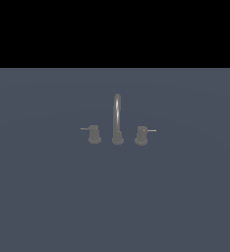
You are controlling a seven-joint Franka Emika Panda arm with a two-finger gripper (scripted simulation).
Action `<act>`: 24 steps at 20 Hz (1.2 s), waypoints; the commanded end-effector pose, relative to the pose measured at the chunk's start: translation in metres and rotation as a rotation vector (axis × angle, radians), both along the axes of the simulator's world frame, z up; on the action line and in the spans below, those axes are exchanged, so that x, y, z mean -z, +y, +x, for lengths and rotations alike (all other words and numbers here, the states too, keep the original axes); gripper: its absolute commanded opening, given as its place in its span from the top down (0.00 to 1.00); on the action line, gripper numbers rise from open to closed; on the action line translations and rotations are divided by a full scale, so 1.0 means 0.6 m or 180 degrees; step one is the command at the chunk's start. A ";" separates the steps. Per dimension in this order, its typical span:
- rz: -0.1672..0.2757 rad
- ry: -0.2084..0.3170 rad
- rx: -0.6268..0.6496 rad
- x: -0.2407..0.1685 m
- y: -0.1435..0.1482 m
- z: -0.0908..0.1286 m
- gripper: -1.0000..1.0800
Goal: Turn on the faucet by rotating a designated handle.
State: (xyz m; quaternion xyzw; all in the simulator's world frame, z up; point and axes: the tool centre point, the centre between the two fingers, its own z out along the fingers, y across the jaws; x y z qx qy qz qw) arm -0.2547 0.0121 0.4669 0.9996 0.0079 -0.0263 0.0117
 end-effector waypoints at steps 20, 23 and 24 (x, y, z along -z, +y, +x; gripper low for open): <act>-0.0006 -0.0076 0.0099 0.002 0.005 0.029 1.00; -0.0005 -0.0081 0.0231 0.008 0.002 0.050 1.00; -0.0005 -0.0083 0.0284 0.010 0.001 0.058 1.00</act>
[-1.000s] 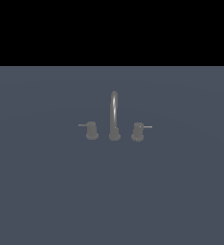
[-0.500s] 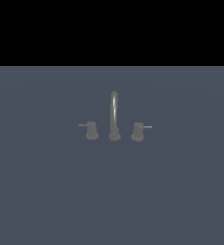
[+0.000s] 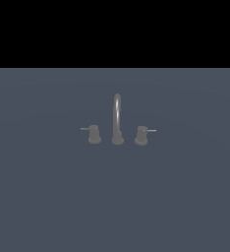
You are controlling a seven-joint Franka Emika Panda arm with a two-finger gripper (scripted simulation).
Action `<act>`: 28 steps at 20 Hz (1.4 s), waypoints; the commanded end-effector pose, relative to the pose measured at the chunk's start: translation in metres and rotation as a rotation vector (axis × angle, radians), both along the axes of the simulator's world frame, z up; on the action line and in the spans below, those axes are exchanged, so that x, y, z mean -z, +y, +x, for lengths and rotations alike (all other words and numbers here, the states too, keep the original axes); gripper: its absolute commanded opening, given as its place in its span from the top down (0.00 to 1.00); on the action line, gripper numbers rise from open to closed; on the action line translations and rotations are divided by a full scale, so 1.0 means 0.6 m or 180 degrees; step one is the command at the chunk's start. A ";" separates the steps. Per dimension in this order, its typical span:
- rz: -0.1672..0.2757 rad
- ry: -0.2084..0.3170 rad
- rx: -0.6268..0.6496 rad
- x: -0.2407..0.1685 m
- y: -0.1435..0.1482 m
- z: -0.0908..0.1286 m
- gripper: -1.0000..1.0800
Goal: Turn on the faucet by rotating a designated handle.
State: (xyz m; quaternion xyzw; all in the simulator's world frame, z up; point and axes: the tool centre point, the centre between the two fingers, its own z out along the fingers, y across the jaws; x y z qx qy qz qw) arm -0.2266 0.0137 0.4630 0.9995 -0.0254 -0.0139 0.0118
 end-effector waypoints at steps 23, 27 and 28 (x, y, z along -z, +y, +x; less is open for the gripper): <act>0.0018 -0.0061 0.2065 0.176 -0.084 0.292 1.00; 0.0018 -0.0070 0.2439 0.225 -0.104 0.336 1.00; 0.0017 -0.0072 0.2533 0.238 -0.110 0.346 1.00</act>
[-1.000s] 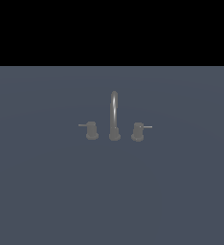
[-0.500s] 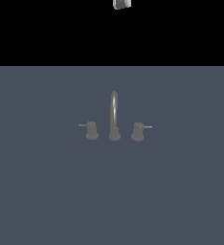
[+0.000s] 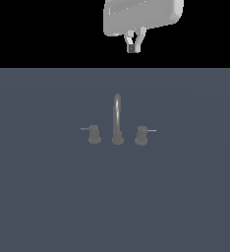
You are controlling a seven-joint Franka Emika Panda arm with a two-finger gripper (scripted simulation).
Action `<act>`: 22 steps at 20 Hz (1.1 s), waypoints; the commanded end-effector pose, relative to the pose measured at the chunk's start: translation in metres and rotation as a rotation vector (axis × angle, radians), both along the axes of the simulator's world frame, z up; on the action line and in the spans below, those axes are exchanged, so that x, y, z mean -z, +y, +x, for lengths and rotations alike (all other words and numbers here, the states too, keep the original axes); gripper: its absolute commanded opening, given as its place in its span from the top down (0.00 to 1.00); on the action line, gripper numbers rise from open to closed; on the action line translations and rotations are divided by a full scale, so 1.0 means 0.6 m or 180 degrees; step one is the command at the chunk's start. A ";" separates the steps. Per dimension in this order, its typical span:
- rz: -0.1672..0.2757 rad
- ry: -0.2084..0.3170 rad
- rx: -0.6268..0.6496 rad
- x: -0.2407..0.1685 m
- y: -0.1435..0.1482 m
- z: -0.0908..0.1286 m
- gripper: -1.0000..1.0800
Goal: Turn on the faucet by rotating a designated handle.
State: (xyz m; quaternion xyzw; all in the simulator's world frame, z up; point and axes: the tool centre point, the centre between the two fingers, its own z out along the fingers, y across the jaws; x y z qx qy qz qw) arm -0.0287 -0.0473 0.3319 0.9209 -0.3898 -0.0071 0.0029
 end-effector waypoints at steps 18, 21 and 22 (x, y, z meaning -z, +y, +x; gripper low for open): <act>-0.0010 -0.0033 0.1826 0.298 -0.109 0.147 1.00; -0.0013 -0.0037 0.2062 0.343 -0.123 0.157 1.00; -0.0014 -0.0038 0.2131 0.356 -0.127 0.159 1.00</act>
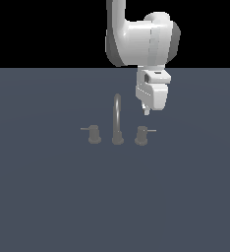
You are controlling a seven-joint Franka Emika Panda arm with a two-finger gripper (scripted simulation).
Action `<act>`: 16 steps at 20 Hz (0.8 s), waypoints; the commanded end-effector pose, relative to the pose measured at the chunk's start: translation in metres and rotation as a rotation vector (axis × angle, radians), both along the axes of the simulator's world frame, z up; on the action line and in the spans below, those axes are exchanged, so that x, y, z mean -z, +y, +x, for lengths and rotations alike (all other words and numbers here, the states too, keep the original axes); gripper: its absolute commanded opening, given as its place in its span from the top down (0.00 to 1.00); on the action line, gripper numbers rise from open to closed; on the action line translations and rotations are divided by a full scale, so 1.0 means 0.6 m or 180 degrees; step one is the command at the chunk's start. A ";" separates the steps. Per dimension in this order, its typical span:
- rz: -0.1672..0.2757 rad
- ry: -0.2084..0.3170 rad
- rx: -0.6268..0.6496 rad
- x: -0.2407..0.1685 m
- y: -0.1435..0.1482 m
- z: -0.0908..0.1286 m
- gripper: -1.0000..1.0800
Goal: Turn on the faucet by rotating a designated handle.
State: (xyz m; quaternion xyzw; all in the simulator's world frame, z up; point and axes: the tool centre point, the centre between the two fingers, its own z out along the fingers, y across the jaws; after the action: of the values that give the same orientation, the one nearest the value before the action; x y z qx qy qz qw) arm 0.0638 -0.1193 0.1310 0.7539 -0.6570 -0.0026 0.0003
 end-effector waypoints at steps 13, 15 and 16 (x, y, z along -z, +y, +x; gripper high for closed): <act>-0.0011 -0.0013 0.0581 0.113 -0.034 0.014 1.00; -0.0011 -0.0013 0.0583 0.114 -0.034 0.014 1.00; -0.0011 -0.0013 0.0583 0.114 -0.034 0.014 1.00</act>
State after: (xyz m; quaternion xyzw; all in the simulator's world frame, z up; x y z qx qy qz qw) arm 0.0717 -0.1395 0.0630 0.6913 -0.7226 -0.0004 0.0003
